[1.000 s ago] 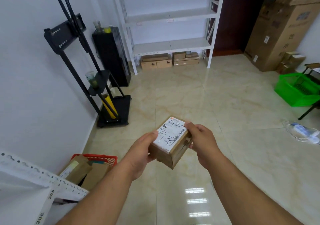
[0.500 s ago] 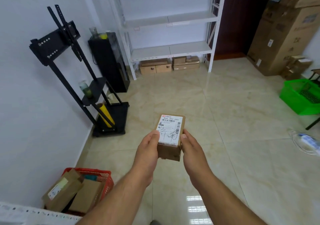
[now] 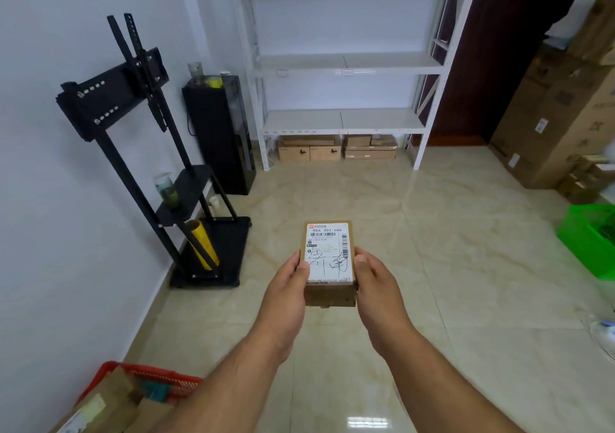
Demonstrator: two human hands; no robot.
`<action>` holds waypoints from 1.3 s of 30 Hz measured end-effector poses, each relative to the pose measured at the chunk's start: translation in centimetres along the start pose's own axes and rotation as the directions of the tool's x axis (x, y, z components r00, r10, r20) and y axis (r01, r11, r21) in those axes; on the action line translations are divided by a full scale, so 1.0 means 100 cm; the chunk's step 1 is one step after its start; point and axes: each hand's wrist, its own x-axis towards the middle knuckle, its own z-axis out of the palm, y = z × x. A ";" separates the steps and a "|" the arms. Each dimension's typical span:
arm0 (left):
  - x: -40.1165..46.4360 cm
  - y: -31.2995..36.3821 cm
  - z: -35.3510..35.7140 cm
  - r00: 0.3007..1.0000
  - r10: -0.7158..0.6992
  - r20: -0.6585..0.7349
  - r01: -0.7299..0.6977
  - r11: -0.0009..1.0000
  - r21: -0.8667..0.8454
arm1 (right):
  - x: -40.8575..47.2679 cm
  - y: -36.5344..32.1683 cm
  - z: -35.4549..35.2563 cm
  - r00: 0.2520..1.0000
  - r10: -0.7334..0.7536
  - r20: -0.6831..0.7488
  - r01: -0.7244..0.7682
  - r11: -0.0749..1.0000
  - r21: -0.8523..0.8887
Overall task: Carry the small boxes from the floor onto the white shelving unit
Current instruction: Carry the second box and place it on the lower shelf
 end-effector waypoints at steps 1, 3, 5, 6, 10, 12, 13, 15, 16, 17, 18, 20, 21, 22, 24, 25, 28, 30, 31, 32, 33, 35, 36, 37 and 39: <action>0.011 0.003 -0.001 1.000 -0.010 -0.004 0.010 1.000 -0.003 | 0.011 -0.002 0.005 1.000 0.002 -0.006 -0.002 1.000 0.005; 0.034 0.010 -0.002 1.000 -0.026 -0.004 0.026 1.000 0.005 | 0.032 -0.008 0.011 1.000 0.010 -0.003 -0.010 1.000 0.012; 0.059 0.016 0.000 1.000 -0.020 0.011 0.020 1.000 0.018 | 0.054 -0.014 0.015 1.000 0.022 0.002 -0.022 1.000 -0.006; 0.073 0.019 0.003 1.000 -0.020 0.017 0.020 1.000 0.018 | 0.066 -0.017 0.016 1.000 0.023 0.003 -0.023 1.000 -0.008; 0.130 0.031 0.021 0.999 -0.019 0.032 0.018 0.999 0.034 | 0.124 -0.028 0.010 1.000 0.020 0.007 -0.020 1.000 0.000; 0.160 0.039 0.035 0.999 -0.020 0.024 0.019 0.999 0.047 | 0.156 -0.037 0.005 1.000 0.018 0.010 -0.019 1.000 0.019; 0.174 0.044 0.042 1.000 -0.017 0.017 0.017 0.999 0.049 | 0.173 -0.042 0.002 1.000 0.016 0.015 -0.016 1.000 0.022; 0.202 0.054 0.058 1.000 -0.007 0.014 0.006 0.999 0.048 | 0.207 -0.049 -0.005 1.000 0.012 0.026 -0.013 0.999 0.035; 0.215 0.059 0.065 1.000 -0.006 0.016 0.005 0.999 0.053 | 0.222 -0.053 -0.009 1.000 0.016 0.026 -0.017 0.999 0.040; 0.228 0.063 0.071 1.000 -0.005 0.014 0.004 0.998 0.059 | 0.237 -0.056 -0.012 0.999 0.018 0.027 -0.019 0.999 0.043; 0.240 0.066 0.077 1.000 0.001 0.011 -0.001 0.998 0.060 | 0.250 -0.060 -0.014 0.999 0.014 0.033 -0.016 0.999 0.048; 0.264 0.074 0.085 1.000 -0.008 0.002 0.008 0.999 0.054 | 0.277 -0.066 -0.015 0.999 0.015 0.039 -0.016 0.999 0.046; 0.275 0.078 0.088 1.000 -0.020 -0.006 0.020 0.999 0.046 | 0.291 -0.068 -0.014 0.999 0.020 0.040 -0.022 0.999 0.044; 0.285 0.082 0.089 1.000 -0.026 -0.012 0.026 0.999 0.034 | 0.303 -0.069 -0.012 0.999 0.022 0.047 -0.024 0.999 0.048; 0.310 0.086 0.089 1.000 -0.026 -0.012 0.026 0.999 0.029 | 0.329 -0.071 -0.005 0.998 0.026 0.064 -0.029 0.998 0.053; 0.324 0.087 0.088 1.000 -0.029 -0.011 0.030 0.999 0.035 | 0.343 -0.070 0.000 0.997 0.029 0.068 -0.032 0.999 0.044; 0.371 0.089 0.076 0.999 -0.045 -0.007 0.045 0.998 0.039 | 0.387 -0.070 0.020 0.996 0.034 0.084 -0.036 0.999 0.023; 0.405 0.091 0.065 0.999 -0.050 0.000 0.050 0.998 0.032 | 0.417 -0.071 0.037 0.995 0.038 0.090 -0.039 0.999 0.005; 0.422 0.093 0.058 0.998 -0.057 0.003 0.057 0.998 0.024 | 0.432 -0.073 0.048 0.995 0.038 0.090 -0.038 0.999 -0.007; 0.438 0.096 0.052 0.998 -0.057 0.008 0.057 0.998 0.021 | 0.446 -0.074 0.058 0.995 0.032 0.092 -0.031 0.999 -0.010; 0.455 0.098 0.045 0.999 -0.053 0.013 0.052 0.998 0.019 | 0.459 -0.077 0.069 0.995 0.024 0.094 -0.023 1.000 -0.010; 0.485 0.108 0.033 0.998 -0.065 0.016 0.065 0.998 0.021 | 0.486 -0.083 0.088 0.996 0.023 0.088 -0.021 1.000 -0.020; 0.498 0.113 0.027 0.997 -0.071 0.008 0.071 0.997 0.020 | 0.498 -0.086 0.097 0.996 0.022 0.087 -0.020 1.000 -0.024; 0.511 0.118 0.022 0.998 -0.070 0.004 0.070 0.997 0.018 | 0.510 -0.089 0.105 0.996 0.023 0.088 -0.021 0.999 -0.024; 0.538 0.127 0.015 0.998 -0.067 0.004 0.067 0.997 0.023 | 0.535 -0.095 0.118 0.995 0.028 0.092 -0.026 0.999 -0.023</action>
